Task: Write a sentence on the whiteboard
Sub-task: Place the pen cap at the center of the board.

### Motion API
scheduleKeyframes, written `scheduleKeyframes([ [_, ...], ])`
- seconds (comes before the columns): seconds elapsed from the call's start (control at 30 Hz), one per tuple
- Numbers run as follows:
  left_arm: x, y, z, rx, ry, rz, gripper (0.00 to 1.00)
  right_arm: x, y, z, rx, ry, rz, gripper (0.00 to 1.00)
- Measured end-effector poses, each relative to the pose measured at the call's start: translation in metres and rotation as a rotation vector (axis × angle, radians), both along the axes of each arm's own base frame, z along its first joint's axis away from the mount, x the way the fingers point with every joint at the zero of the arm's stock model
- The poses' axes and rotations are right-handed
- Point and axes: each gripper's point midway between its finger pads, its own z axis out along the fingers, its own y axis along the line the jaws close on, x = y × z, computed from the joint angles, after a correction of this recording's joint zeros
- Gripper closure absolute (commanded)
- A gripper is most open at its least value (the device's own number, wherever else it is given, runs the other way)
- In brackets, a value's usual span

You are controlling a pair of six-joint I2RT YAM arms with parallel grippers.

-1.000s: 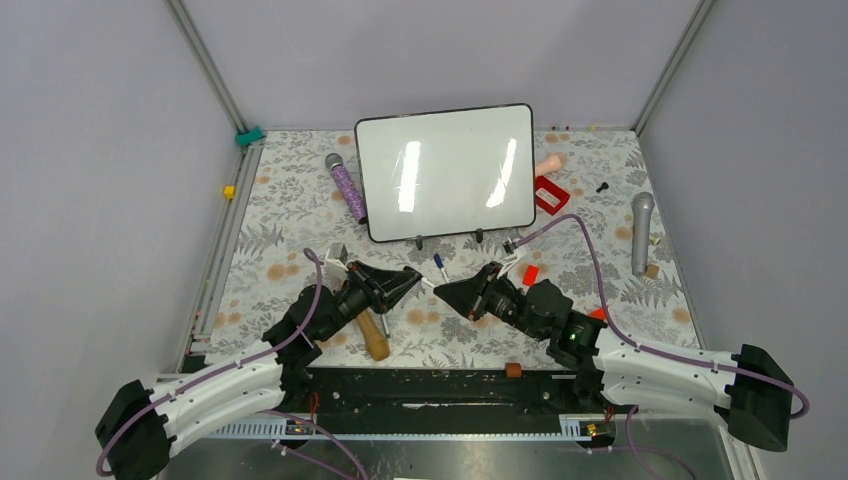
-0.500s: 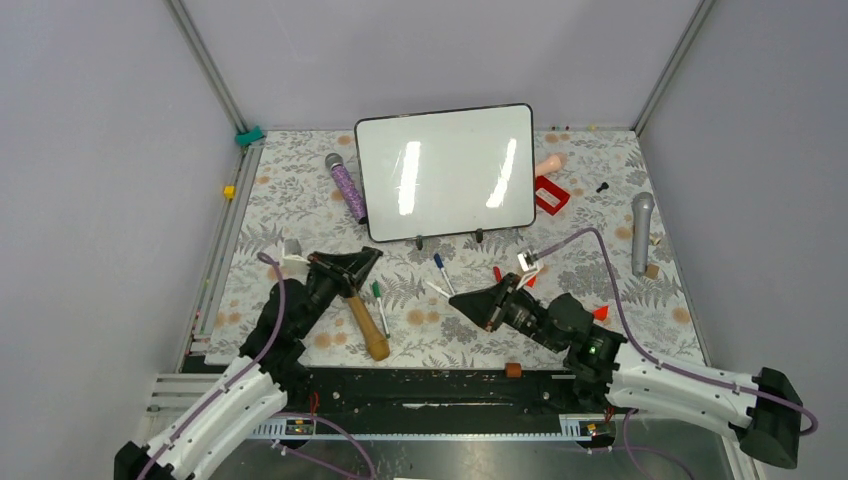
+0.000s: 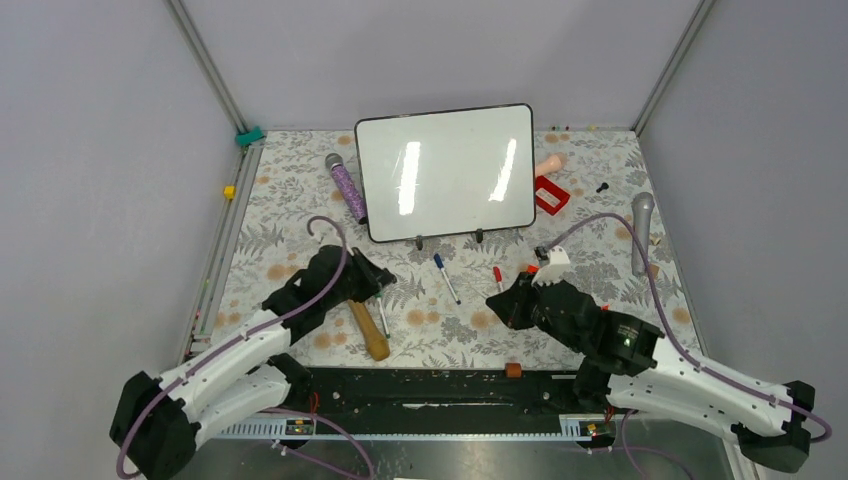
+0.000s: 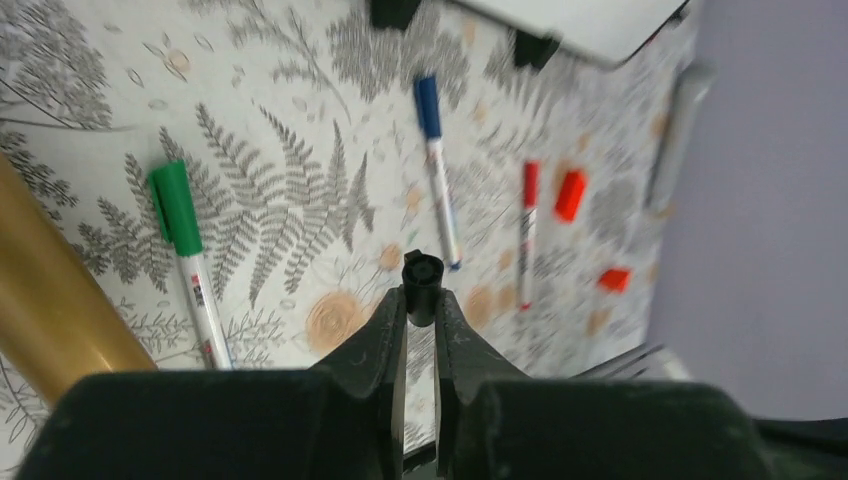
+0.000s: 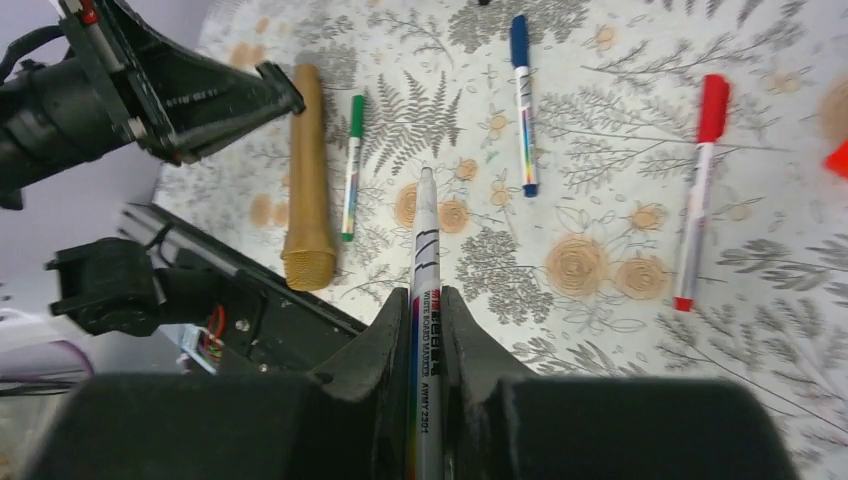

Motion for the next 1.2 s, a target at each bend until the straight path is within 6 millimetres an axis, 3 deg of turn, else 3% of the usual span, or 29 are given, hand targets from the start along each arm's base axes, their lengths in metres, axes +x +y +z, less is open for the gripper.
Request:
scheduleKeyframes([
  [0.2, -0.017, -0.026, -0.025, 0.227, 0.046, -0.169, 1.00, 0.006, -0.010, 0.019, -0.267, 0.078, -0.023, 1.00],
  [0.43, -0.016, -0.025, -0.067, 0.386, 0.146, -0.205, 0.97, -0.006, -0.030, -0.012, -0.458, 0.194, -0.027, 1.00],
  [0.67, -0.016, -0.023, -0.090, 0.458, 0.197, -0.224, 0.96, -0.017, -0.036, -0.016, -0.445, 0.269, -0.047, 1.00],
  [0.8, -0.016, -0.022, -0.101, 0.481, 0.222, -0.226, 0.82, -0.022, -0.042, -0.024, -0.486, 0.309, -0.059, 1.00],
  [1.03, -0.015, -0.021, -0.101, 0.486, 0.217, -0.219, 0.60, -0.023, -0.045, -0.031, -0.571, 0.340, -0.047, 1.00],
  [1.2, -0.012, -0.024, -0.084, 0.452, 0.170, -0.211, 0.55, -0.024, -0.041, -0.029, -0.594, 0.338, -0.009, 1.00],
])
